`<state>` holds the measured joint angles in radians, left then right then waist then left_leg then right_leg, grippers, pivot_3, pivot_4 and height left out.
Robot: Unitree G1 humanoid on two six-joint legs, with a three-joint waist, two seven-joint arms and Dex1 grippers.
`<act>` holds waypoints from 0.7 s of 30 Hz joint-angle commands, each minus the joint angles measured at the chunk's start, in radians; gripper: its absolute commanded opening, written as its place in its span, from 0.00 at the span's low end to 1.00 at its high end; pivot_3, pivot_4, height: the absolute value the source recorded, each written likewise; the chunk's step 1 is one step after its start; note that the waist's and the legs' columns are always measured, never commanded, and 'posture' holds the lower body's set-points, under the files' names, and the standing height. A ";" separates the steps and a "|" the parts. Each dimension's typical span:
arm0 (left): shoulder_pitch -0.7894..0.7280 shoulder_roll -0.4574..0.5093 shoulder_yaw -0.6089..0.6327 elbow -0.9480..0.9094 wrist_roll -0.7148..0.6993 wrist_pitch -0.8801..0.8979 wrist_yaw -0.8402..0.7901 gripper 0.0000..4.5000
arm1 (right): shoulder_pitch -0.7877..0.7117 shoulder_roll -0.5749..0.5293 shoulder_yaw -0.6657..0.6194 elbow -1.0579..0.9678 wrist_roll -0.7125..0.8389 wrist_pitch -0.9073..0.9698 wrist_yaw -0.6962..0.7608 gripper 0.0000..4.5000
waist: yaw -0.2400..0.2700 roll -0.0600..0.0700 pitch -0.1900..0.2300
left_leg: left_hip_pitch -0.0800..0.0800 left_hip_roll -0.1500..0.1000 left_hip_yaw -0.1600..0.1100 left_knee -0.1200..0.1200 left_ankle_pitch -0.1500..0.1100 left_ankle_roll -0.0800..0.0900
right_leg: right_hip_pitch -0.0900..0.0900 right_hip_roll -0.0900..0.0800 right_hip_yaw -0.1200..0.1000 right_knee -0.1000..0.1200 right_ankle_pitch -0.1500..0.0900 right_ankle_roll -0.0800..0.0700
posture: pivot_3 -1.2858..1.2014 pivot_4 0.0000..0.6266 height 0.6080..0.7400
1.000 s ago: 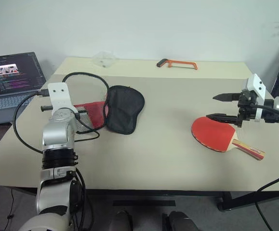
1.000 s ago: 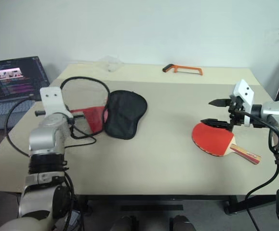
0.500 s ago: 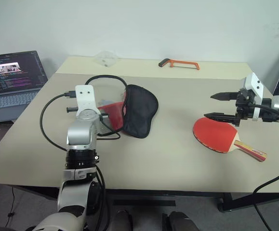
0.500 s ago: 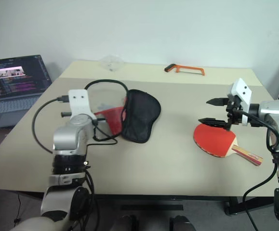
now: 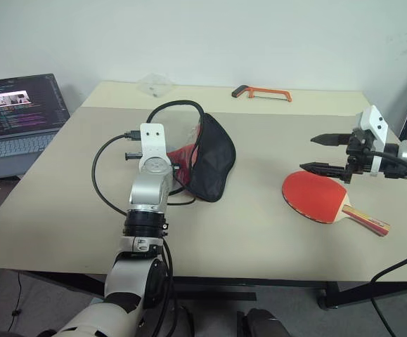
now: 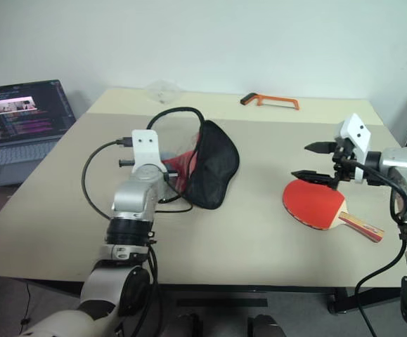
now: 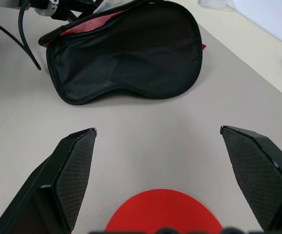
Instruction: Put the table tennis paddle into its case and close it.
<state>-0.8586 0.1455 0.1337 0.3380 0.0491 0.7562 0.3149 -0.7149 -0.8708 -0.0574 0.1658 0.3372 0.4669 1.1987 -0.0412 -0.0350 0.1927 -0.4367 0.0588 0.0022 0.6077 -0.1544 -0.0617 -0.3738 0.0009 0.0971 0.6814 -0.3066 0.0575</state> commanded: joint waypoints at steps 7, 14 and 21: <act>0.032 0.202 -0.076 -0.025 0.120 -0.116 -0.075 0.01 | 0.003 -0.018 -0.041 -0.044 0.033 0.011 -0.005 1.00 | -0.004 0.000 0.000 | 0.000 0.000 0.000 -0.001 0.000 0.000 | 0.000 0.000 0.000 0.000 0.000 0.000 | 0.52 0.24 1.00; 0.029 0.172 -0.100 -0.023 0.141 -0.133 -0.070 0.01 | 0.004 -0.002 -0.034 -0.053 0.038 0.014 -0.016 1.00 | 0.008 0.000 0.000 | 0.000 0.000 0.000 0.000 0.000 0.000 | 0.000 -0.001 0.000 0.000 0.000 0.000 | 0.52 0.24 1.00; 0.014 0.072 -0.135 0.020 0.155 -0.142 -0.038 0.01 | 0.010 -0.002 -0.037 -0.069 0.049 0.021 -0.029 1.00 | 0.011 0.000 0.000 | -0.001 0.000 0.000 0.000 0.000 0.000 | 0.000 -0.001 0.000 0.000 0.000 0.000 | 0.52 0.24 1.00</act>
<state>-0.8183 0.2255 0.0122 0.3626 0.1785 0.6405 0.2611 -0.7001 -0.8604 -0.0585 0.1308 0.3677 0.4869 1.1754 -0.0298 -0.0350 0.1927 -0.4373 0.0587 0.0022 0.6074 -0.1544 -0.0618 -0.3741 0.0005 0.0966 0.6811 -0.3064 0.0577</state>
